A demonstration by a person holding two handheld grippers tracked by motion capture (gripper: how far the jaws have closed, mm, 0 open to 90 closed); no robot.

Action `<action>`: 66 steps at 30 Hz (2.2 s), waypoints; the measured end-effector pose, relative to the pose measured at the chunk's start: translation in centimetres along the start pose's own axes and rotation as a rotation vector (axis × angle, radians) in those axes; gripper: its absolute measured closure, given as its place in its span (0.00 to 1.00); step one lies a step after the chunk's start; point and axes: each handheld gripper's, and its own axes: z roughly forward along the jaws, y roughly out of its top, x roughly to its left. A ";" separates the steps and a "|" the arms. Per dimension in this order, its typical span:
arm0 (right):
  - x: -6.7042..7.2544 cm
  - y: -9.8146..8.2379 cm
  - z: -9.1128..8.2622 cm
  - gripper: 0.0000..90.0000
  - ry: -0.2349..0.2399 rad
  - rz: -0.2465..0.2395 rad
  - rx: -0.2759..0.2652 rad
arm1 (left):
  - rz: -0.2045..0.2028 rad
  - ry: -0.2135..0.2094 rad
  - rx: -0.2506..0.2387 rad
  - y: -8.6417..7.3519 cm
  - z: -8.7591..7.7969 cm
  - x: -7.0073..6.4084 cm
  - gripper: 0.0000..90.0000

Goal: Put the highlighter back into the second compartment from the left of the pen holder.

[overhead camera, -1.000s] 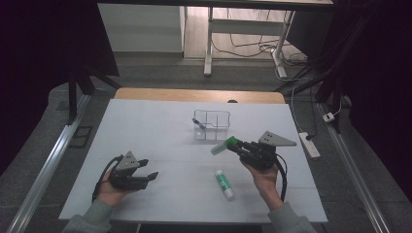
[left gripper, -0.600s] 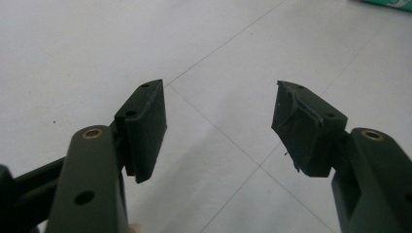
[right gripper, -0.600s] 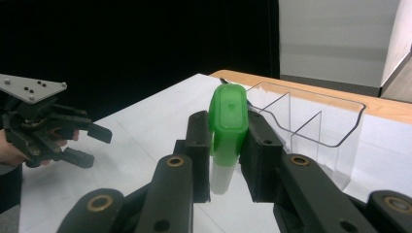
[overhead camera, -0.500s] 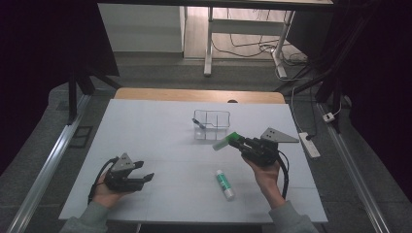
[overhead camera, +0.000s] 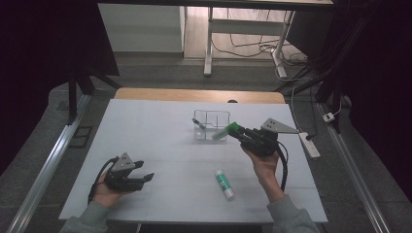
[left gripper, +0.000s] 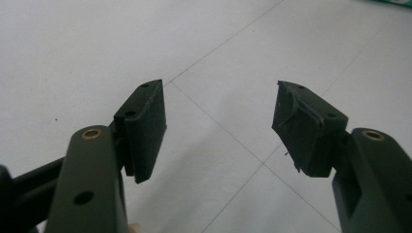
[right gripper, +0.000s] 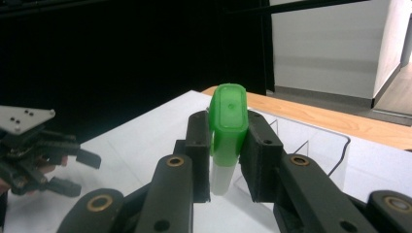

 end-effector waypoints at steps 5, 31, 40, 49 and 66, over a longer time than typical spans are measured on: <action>-0.5 0.6 0.5 0.83 -0.015 0.014 -0.012 | 0.003 -0.004 -0.002 0.0 0.0 -0.1 0.40; -4.5 3.2 6.3 0.82 -0.136 0.059 0.057 | -0.004 -0.009 0.005 0.0 0.2 0.1 0.40; -4.5 2.4 8.2 0.61 -0.149 0.032 0.147 | -0.033 -0.024 -0.012 0.0 0.0 0.5 0.40; -4.0 1.7 5.7 0.52 -0.141 0.015 0.147 | -0.044 -0.025 -0.016 0.1 0.0 0.5 0.40; -2.2 -1.4 0.2 0.47 -0.114 -0.004 0.214 | -0.046 -0.019 -0.015 0.1 0.0 0.5 0.39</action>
